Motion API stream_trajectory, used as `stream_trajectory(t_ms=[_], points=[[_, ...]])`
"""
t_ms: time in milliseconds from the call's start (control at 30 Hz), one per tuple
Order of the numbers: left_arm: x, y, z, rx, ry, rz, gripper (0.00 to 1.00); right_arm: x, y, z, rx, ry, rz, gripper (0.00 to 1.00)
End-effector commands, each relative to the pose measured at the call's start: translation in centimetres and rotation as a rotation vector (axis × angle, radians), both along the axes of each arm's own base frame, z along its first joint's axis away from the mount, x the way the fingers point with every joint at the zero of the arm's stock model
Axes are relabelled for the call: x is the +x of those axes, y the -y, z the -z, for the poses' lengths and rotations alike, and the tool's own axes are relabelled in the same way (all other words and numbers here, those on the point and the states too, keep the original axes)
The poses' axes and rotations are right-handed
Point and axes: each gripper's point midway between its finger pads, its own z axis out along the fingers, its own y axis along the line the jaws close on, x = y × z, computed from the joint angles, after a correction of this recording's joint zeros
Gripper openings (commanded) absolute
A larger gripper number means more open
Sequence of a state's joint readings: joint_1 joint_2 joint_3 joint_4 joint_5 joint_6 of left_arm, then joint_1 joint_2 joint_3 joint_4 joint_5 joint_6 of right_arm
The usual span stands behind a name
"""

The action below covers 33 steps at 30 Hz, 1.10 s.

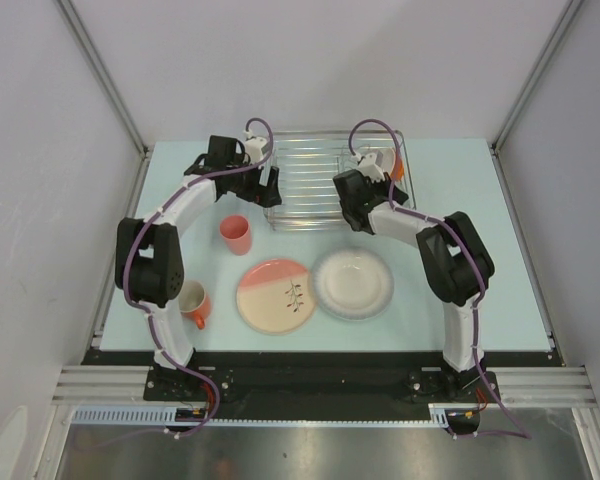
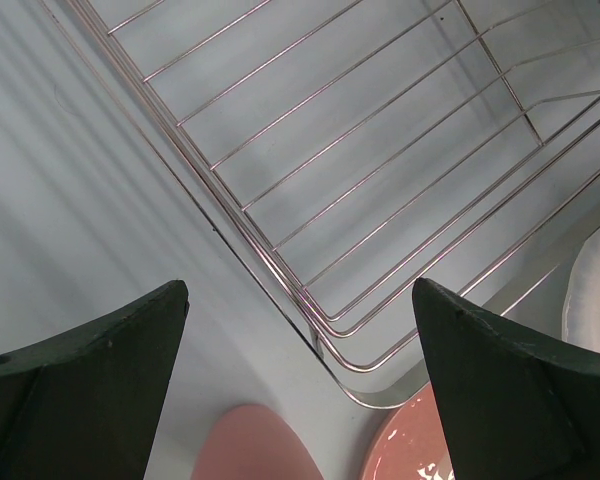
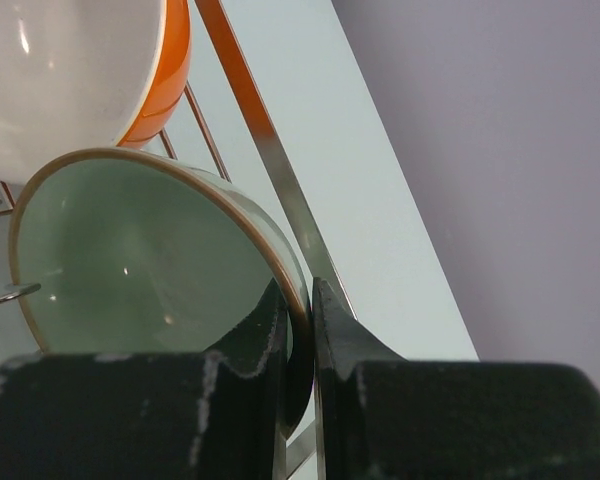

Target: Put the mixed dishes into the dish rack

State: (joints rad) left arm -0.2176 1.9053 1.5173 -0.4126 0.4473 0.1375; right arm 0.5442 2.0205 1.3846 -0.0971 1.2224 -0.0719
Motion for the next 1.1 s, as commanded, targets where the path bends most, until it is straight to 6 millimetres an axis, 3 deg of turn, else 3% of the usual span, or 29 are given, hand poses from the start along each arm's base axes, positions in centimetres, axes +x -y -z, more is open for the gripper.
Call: stream_trajectory(t_ms=[0,33,67,133,167,267,533,733,867,933,1067], points=[[0.3,-0.2,-2.6,0.005,0.087,0.011,1.00,-0.7,0.0,-1.8,0.013,0.064,0.053,0.00],[0.3,-0.2,-2.6,0.003,0.088,0.010,1.00,-1.0,-0.1,-2.0,0.016,0.066,0.054,0.03],[0.3,-0.2,-2.5,0.004,0.085,0.010,1.00,-1.2,-0.2,-2.0,0.018,0.064,0.053,0.16],[0.3,-0.3,-2.5,0.003,0.086,0.010,1.00,-1.8,-0.2,-2.0,0.028,0.058,0.057,0.28],[0.3,-0.3,-2.5,0.004,0.086,0.009,1.00,-2.1,-0.3,-1.8,0.031,0.057,0.059,0.40],[0.2,-0.3,-2.5,0.003,0.088,0.011,1.00,-3.1,-0.1,-1.9,0.044,0.057,0.073,0.53],[-0.1,-0.2,-2.5,-0.005,0.084,0.014,1.00,-4.4,-0.4,-3.7,0.093,0.083,0.066,0.59],[-0.1,-0.3,-2.6,0.000,0.089,0.012,1.00,-4.9,-0.7,-8.1,0.218,0.162,0.021,0.65],[-0.2,-0.4,-3.1,0.004,0.094,0.015,1.00,-6.7,0.2,-10.9,0.327,0.191,0.022,0.68],[-0.4,-0.4,-3.5,0.007,0.089,0.025,1.00,-7.8,0.7,-11.8,0.465,0.228,0.036,0.68],[-1.1,-0.4,-3.7,0.006,0.100,0.037,1.00,-10.9,1.7,-9.8,0.595,0.135,0.059,0.68]])
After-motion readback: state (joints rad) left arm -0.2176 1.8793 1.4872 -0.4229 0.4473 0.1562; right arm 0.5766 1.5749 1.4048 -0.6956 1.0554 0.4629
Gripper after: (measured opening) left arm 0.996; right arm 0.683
